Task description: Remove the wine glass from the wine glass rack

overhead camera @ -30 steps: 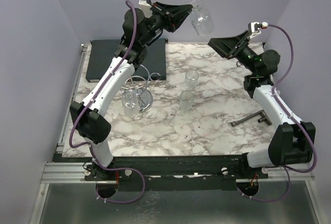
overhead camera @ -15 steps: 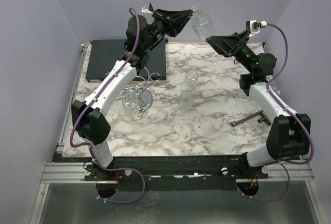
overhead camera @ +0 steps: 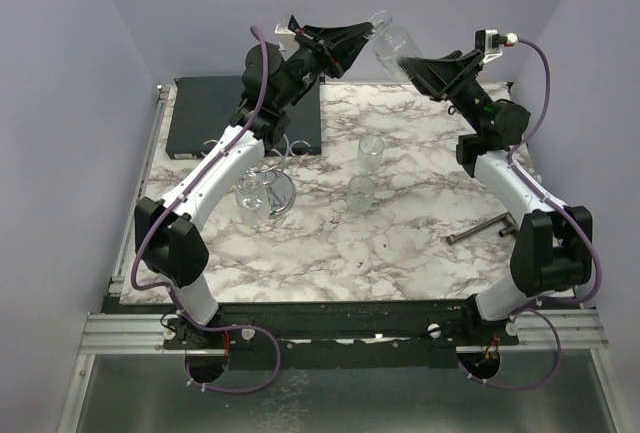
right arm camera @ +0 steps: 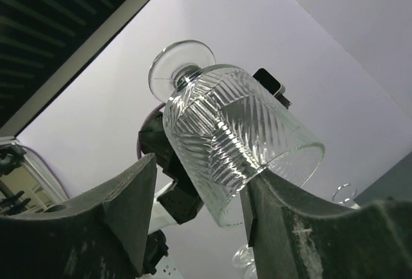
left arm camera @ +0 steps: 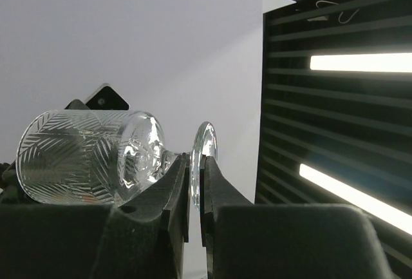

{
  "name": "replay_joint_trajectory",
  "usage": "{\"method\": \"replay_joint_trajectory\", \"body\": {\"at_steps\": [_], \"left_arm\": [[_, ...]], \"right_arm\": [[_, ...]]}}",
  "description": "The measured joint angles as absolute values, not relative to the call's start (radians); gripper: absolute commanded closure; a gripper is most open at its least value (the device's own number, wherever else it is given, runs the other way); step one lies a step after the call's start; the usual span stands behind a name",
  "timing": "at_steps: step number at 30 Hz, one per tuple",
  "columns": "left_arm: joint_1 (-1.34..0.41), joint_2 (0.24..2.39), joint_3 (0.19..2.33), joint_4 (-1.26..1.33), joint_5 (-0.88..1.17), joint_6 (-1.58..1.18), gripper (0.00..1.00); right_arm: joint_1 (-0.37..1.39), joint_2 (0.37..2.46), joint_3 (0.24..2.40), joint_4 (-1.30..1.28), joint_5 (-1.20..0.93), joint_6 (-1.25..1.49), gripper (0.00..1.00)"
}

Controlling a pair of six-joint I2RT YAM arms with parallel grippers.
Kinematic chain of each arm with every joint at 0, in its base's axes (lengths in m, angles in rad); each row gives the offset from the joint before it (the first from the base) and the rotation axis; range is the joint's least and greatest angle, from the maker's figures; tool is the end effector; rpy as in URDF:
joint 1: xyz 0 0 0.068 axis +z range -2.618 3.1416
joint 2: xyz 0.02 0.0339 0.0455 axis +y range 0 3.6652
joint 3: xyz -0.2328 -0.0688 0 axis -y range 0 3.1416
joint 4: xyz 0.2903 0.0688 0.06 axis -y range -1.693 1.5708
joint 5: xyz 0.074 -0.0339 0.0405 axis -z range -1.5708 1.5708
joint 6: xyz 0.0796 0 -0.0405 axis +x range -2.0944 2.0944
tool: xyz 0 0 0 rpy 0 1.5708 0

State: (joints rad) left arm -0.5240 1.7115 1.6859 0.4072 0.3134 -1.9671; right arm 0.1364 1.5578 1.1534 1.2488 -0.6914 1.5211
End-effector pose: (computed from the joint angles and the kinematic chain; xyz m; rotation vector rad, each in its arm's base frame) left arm 0.4062 -0.2631 0.4523 -0.7591 1.4162 -2.2715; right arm 0.3868 0.1043 0.3884 -0.0735 1.1085 1.7602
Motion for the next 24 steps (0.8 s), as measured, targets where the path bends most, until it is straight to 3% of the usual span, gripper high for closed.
{"method": "replay_joint_trajectory", "body": {"at_steps": [3, 10, 15, 17, 24], "left_arm": [[-0.533, 1.697, 1.667, 0.427, 0.31, -1.978, 1.0], [-0.551, 1.671, 1.628, 0.456, 0.273, -1.989, 1.0], [-0.551, 1.669, 1.592, 0.487, 0.261, -2.02, 0.99], [-0.552, 1.666, 1.583, 0.505, 0.262, -2.024, 0.9], [-0.555, 1.661, 1.566, 0.538, 0.284, -1.991, 0.39]], "right_arm": [[0.139, 1.566, 1.159, 1.272, -0.68, 1.538, 0.57], [0.143, 1.563, 1.162, 1.331, -0.659, 1.579, 0.98], [0.149, 1.533, 1.163, 1.326, -0.654, 1.56, 1.0], [0.15, 1.516, 1.161, 1.303, -0.654, 1.541, 0.99], [0.151, 1.381, 1.156, 1.042, -0.647, 1.374, 1.0]]}}
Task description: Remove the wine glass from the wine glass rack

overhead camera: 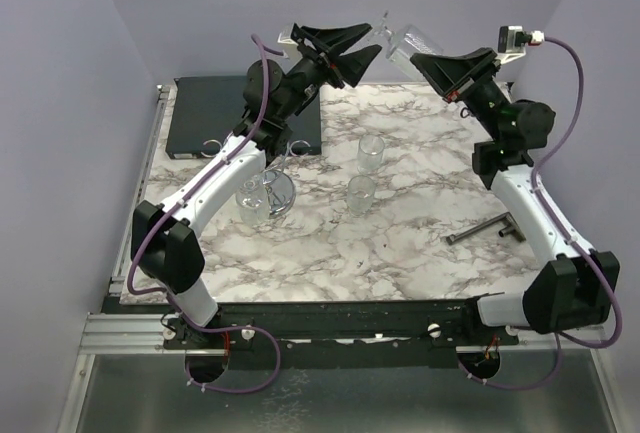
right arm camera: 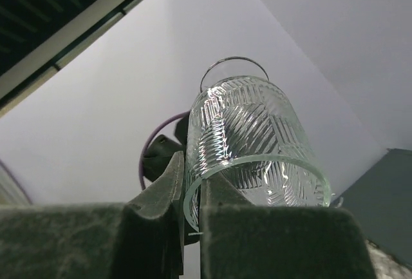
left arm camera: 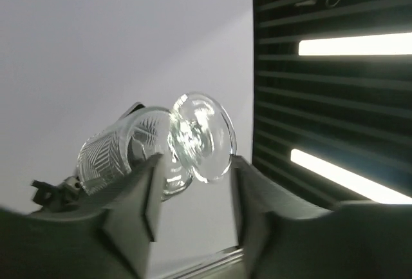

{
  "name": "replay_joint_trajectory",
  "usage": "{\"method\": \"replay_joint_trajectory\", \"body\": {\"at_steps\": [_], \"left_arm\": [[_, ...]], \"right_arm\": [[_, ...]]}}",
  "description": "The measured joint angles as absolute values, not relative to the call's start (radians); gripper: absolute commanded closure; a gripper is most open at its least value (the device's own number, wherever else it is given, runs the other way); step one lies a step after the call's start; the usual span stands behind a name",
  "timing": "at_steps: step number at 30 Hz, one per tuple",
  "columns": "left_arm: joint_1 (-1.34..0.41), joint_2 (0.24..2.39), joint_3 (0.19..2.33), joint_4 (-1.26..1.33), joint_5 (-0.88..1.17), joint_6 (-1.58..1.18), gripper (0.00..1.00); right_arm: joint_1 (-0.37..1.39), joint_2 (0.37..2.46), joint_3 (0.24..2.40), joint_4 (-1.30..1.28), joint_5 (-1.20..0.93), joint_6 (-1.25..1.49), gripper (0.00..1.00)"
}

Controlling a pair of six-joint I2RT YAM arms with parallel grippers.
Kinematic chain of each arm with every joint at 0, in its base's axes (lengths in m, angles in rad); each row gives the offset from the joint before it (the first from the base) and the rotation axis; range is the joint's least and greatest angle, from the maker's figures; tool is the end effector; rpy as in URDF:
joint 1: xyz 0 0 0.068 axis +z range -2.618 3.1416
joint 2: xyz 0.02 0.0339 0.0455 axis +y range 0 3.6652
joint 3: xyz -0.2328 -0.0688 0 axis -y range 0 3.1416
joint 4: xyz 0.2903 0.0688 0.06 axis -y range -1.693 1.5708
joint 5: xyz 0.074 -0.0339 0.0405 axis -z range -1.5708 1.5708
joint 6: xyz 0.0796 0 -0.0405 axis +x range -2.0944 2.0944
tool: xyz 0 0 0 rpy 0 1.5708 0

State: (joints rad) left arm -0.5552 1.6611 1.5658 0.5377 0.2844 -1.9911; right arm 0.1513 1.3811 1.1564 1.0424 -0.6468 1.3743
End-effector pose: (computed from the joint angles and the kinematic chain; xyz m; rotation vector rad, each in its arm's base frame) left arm 0.3890 -0.2676 0.4418 -0.7320 1.3545 -2.3317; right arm 0.3551 0.1027 0.4363 -0.0987 1.0743 1.6374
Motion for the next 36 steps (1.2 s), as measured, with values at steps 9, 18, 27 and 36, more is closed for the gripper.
{"method": "replay_joint_trajectory", "body": {"at_steps": [9, 18, 27, 36], "left_arm": [[-0.567, 1.653, 1.544, 0.561, 0.335, -1.927, 0.13], [-0.572, 1.653, 1.523, 0.559, 0.363, -1.871, 0.05], [-0.572, 1.653, 1.476, 0.51, 0.401, -1.782, 0.04], [-0.572, 1.608, 1.526, 0.234, 0.446, -1.489, 0.01]], "right_arm": [[0.149, 1.284, 1.224, 0.545, -0.542, 1.109, 0.99], [0.148, 1.282, 1.404, 0.157, -0.41, 0.933, 0.99], [0.137, 1.333, 1.619, -0.167, -0.271, 0.799, 0.99], [0.129, 1.459, 1.807, -0.533, -0.134, 0.679, 1.0]]}}
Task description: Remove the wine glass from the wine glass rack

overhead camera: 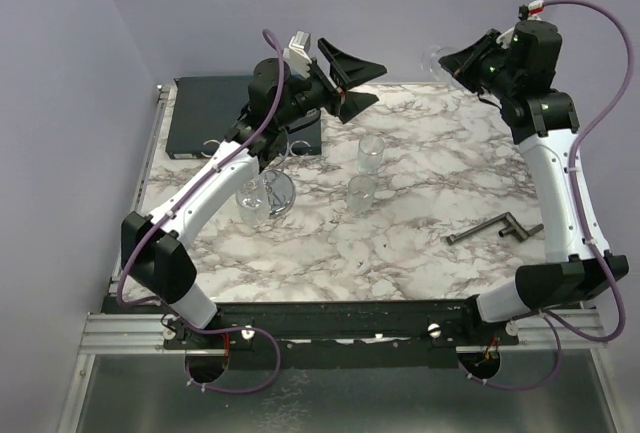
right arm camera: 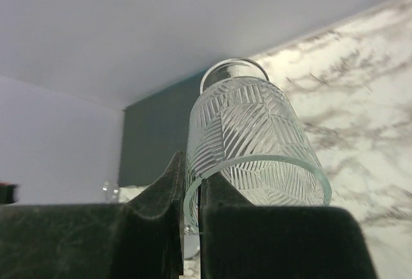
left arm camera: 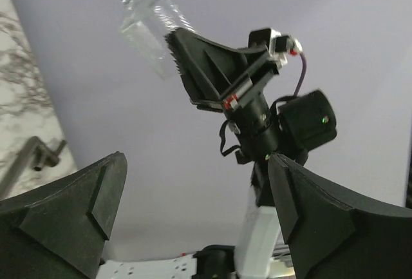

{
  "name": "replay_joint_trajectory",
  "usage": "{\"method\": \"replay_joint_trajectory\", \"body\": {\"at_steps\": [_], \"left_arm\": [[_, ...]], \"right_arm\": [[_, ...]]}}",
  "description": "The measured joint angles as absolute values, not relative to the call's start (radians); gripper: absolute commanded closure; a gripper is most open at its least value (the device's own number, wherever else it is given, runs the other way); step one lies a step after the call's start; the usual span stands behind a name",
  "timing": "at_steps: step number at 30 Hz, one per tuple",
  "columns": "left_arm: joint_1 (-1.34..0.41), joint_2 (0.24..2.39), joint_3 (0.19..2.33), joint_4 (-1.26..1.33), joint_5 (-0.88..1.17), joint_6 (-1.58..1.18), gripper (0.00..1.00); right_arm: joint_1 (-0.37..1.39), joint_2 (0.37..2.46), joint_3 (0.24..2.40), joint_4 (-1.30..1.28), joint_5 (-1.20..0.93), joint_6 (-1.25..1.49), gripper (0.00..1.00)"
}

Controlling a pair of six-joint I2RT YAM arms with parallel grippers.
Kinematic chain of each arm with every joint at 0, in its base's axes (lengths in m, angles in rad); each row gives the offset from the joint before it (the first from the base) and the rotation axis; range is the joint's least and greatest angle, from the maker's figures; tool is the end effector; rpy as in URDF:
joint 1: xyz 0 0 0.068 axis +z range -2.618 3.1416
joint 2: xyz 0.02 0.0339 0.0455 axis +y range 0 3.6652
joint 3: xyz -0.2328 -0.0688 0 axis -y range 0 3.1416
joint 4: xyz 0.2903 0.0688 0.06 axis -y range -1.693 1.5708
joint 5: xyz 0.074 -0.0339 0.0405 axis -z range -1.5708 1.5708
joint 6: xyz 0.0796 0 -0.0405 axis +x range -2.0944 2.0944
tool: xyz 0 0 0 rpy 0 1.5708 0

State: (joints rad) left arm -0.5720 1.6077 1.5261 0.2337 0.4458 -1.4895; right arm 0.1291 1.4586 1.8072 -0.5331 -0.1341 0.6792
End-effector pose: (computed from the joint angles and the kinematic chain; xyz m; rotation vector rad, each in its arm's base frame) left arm 0.3740 -0.2816 0.4044 -0.3551 1.7466 -1.9227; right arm 0.3919 0.0616 0.4723 0.3932 1.7641 0.7009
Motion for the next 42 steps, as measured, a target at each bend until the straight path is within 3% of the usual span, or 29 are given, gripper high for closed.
{"method": "replay_joint_trajectory", "body": {"at_steps": [9, 21, 33, 42], "left_arm": [[-0.594, 1.47, 1.535, -0.053, 0.443, -1.15, 0.01], [-0.626, 1.312, 1.537, -0.371, 0.302, -0.83, 0.01], [-0.626, 1.231, 1.53, -0.463, 0.216, -0.754, 0.01], [-0.626, 1.213, 1.53, -0.492, 0.189, -0.738, 0.01]], "right_arm": [[0.129, 1.586, 1.797, -0.792, -0.077, 0.6, 0.99], [0.139, 1.879, 1.81, -0.951, -0.053, 0.539, 0.99], [0.21, 2.098, 1.96, -0.996, -0.012, 0.514, 1.0], [0.238, 2.151, 1.981, -1.024, 0.017, 0.504, 0.99]]}}
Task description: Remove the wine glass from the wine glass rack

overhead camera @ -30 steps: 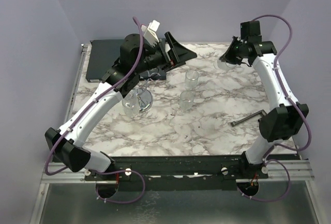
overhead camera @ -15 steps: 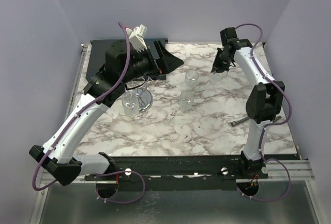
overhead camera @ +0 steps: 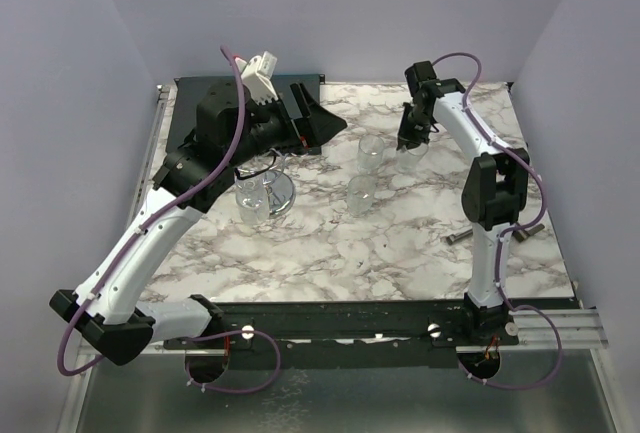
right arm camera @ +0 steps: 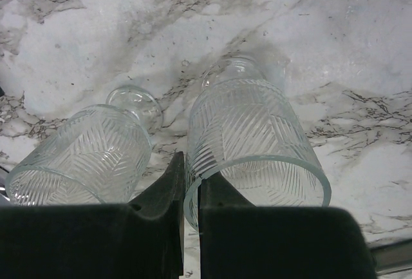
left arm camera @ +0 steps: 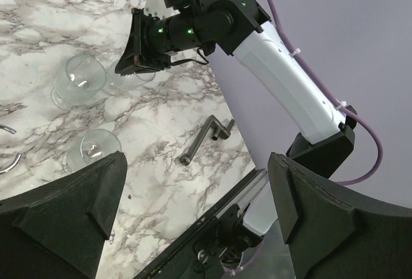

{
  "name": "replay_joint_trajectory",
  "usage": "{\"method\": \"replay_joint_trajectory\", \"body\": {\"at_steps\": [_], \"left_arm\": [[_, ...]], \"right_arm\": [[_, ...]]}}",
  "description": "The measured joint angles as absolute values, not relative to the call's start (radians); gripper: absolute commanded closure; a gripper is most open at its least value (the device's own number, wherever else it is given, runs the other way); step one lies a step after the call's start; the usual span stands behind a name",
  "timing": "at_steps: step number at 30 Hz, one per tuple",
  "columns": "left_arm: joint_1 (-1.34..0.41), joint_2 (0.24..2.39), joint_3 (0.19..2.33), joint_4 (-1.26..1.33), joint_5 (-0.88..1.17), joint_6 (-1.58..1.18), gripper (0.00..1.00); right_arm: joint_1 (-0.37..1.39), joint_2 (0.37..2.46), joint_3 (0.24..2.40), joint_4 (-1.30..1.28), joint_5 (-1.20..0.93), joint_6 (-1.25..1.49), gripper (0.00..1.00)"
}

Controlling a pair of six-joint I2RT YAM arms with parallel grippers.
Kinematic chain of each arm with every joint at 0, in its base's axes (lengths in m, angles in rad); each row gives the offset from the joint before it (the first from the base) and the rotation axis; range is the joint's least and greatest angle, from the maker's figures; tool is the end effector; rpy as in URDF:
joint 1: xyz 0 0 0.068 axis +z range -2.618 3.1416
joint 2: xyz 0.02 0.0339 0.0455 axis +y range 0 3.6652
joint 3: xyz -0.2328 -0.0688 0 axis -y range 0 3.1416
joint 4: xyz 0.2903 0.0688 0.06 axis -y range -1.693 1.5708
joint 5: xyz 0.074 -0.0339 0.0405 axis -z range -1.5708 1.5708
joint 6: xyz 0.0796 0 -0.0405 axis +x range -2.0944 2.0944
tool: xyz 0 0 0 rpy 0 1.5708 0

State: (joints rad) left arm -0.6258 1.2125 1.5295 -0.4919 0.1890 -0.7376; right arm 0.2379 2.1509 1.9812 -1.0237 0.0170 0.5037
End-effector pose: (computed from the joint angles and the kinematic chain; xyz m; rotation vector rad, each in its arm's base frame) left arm 0.2711 -0.2144 0.4525 0.0443 1.8903 -1.1349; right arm 0.4867 0.1166 0.1755 0.3727 2.7537 0.1703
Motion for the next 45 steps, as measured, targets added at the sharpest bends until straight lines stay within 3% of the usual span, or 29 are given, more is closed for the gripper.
{"method": "replay_joint_trajectory", "body": {"at_steps": [5, 11, 19, 45], "left_arm": [[-0.626, 1.213, 1.529, -0.505, 0.182, -0.735, 0.01], [-0.626, 1.213, 1.529, -0.505, 0.168, -0.735, 0.01], [-0.626, 1.199, 1.529, -0.509, 0.151, -0.72, 0.01], [-0.626, 1.182, 1.523, -0.512, 0.141, -0.717, 0.01]], "right_arm": [[0.239, 2.162, 1.995, -1.039, 0.032, 0.499, 0.99], [0.24, 2.174, 2.017, -1.042, 0.032, 0.499, 0.83], [0.245, 2.217, 2.151, -1.062, 0.032, 0.504, 0.73], [0.25, 2.163, 2.146, -1.103, 0.054, 0.508, 0.66]]}}
